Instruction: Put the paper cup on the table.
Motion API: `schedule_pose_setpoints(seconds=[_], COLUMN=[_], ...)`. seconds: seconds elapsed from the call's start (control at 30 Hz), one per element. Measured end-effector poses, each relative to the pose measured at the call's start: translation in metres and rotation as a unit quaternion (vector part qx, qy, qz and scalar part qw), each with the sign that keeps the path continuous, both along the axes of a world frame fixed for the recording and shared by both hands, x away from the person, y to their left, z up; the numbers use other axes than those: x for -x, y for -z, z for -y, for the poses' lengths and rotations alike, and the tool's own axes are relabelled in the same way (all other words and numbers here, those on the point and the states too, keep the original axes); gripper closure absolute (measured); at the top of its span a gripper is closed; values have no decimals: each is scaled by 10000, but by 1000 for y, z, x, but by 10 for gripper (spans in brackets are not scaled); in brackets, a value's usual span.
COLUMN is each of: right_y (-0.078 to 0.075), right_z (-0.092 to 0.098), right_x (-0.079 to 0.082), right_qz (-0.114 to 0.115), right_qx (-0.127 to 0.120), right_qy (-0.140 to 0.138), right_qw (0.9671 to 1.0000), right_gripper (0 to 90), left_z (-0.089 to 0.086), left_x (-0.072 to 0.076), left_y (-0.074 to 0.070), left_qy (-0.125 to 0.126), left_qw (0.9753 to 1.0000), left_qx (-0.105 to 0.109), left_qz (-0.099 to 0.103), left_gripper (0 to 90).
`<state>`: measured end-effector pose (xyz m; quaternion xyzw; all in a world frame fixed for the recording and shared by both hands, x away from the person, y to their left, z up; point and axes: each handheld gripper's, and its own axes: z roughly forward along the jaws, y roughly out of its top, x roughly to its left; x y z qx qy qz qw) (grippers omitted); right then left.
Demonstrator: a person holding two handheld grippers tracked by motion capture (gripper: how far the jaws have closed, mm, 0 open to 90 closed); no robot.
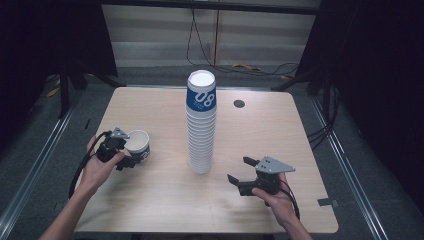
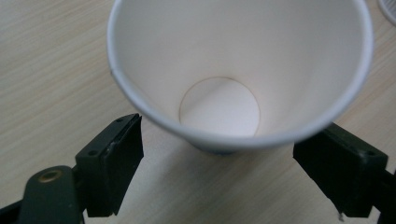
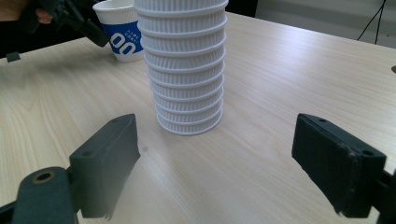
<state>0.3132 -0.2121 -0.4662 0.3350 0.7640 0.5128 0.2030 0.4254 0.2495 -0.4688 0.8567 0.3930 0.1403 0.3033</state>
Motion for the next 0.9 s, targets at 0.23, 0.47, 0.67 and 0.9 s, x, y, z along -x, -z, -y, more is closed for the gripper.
schedule_pose_setpoints(seconds=[0.23,0.47,0.67,0.9], right_y=[-1,0,1,1], right_z=[0,0,1,2], right_x=[1,1,2,3], right_qz=[-5,18,57,67], right_qx=[-20,-75,-341,-432], right_qy=[28,26,155,249], right_qw=[10000,10000,9993,9987], right_gripper=[148,148,148,142], left_z=[-9,-7,4,33], left_x=[17,40,62,83], left_y=[1,-1,-9,-8], left_qy=[-73,-71,146,483], left_qw=[9995,9979,9957,9936], left_qx=[126,535,719,783], left_qz=[297,366,568,661], left_gripper=[160,159,161,162])
